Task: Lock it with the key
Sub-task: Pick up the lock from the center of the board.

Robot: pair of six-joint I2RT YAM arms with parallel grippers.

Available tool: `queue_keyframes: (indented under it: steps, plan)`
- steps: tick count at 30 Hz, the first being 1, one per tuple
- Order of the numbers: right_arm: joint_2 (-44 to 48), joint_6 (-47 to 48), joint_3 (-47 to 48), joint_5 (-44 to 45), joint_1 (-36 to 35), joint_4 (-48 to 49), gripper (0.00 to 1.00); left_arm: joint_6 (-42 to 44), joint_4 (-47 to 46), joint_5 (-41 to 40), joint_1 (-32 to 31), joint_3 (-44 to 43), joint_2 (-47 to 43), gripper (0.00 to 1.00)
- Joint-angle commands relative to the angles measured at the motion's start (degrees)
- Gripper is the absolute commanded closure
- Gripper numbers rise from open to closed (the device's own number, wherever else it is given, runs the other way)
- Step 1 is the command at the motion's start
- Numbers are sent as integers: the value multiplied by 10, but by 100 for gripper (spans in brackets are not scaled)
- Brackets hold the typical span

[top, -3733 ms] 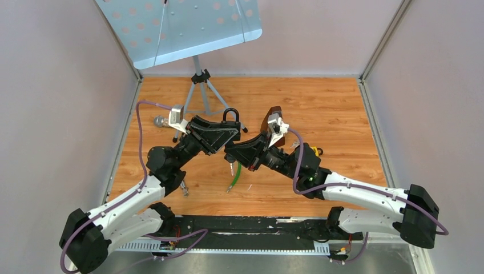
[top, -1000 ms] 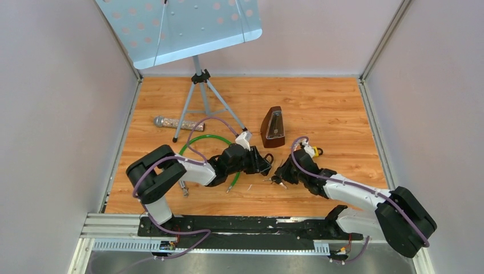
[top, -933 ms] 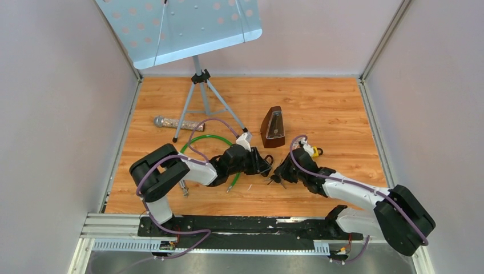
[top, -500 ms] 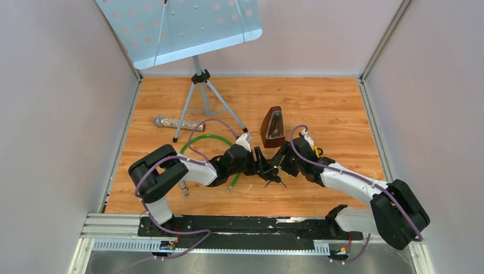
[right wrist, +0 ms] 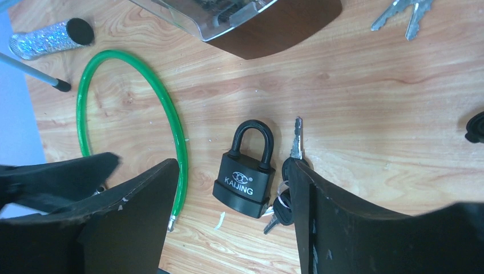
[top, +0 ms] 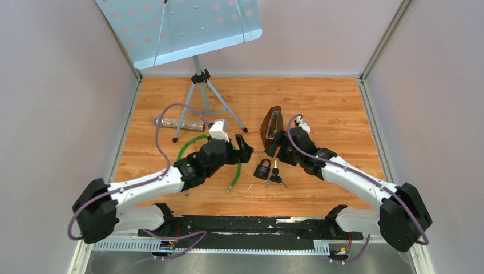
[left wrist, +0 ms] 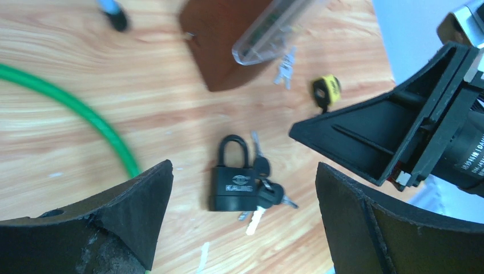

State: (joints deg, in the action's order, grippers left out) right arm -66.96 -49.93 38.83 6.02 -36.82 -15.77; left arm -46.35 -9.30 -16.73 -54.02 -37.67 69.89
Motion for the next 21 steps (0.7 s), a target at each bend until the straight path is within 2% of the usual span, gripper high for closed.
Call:
queue_keyframes:
  steps: [1, 5, 10, 17, 21]
  plan:
    - [-64, 47, 77, 20, -57, -2, 31, 45, 191, -167, -2, -6, -108, 0]
    - [-164, 61, 156, 58, -119, -11, 32, 42, 312, -227, -1, 0, -203, 0]
    - [-306, 87, 256, 101, -165, -45, 34, -24, 446, -263, 0, 21, -295, 0]
    - [-408, 110, 340, 120, -169, -90, 46, -101, 525, -263, 5, 57, -347, 0]
    - [-451, 144, 374, 124, -179, -106, 53, -92, 535, -268, 8, 56, -377, 0]
